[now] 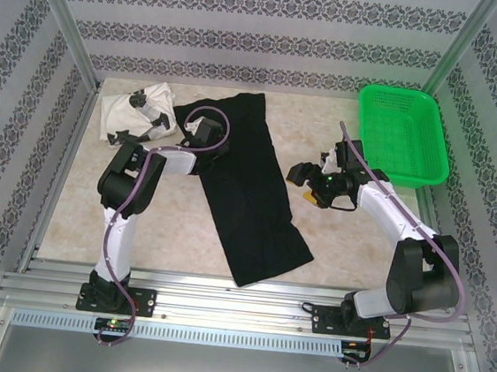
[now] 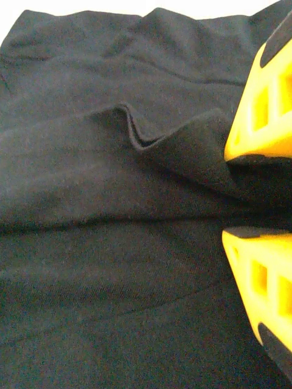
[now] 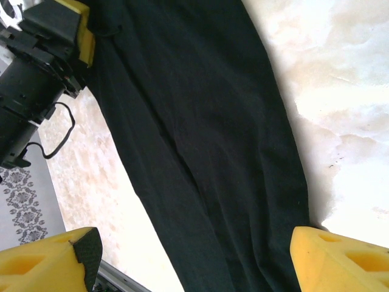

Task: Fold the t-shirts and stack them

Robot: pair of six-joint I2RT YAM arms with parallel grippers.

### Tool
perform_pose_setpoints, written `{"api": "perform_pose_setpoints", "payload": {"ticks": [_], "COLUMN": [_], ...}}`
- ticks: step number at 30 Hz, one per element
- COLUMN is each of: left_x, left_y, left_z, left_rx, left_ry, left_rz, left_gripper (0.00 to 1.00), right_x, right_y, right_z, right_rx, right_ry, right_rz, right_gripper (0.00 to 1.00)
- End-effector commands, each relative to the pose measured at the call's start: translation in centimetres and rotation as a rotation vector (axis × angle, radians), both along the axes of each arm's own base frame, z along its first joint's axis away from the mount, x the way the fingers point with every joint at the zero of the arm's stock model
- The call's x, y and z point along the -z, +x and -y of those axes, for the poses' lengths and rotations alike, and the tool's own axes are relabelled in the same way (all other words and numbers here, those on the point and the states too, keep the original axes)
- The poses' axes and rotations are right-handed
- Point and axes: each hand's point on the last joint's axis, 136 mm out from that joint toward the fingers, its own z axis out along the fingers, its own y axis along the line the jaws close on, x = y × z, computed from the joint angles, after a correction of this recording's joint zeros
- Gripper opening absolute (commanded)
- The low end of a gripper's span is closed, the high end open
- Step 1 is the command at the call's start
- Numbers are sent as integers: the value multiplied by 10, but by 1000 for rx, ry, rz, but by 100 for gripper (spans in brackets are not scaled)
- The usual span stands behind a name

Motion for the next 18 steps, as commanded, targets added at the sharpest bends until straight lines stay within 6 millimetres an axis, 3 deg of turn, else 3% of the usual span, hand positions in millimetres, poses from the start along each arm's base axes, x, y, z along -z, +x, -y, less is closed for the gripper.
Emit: {"api": "perform_pose_setpoints", "payload": {"ticks": [1,4,7,13,18], "left_x": [-38,-61,-83,-118,-128], "left_y": [8,8,-1,-44,-19], "left_z": [5,1,-14,-68,-40], "left_rx": [-43,-57,-111,-310,-112], "left_ry": [-107,-103,-63,230,316], "left_rz": [117,166,186,54,-10], "left_gripper": [39,50,51,56,58], "right_x": [7,9,10,12,14], "right_y": [0,0,2,5,8], "right_z": [0,0,-1,-3,-6], "right_rx": [2,2,2,0,-1], "right_ry": [15,13,17,23,28], "right_rz": [-19,-23,-25,-28,-31], "right_gripper": [81,82,82,82,82]}}
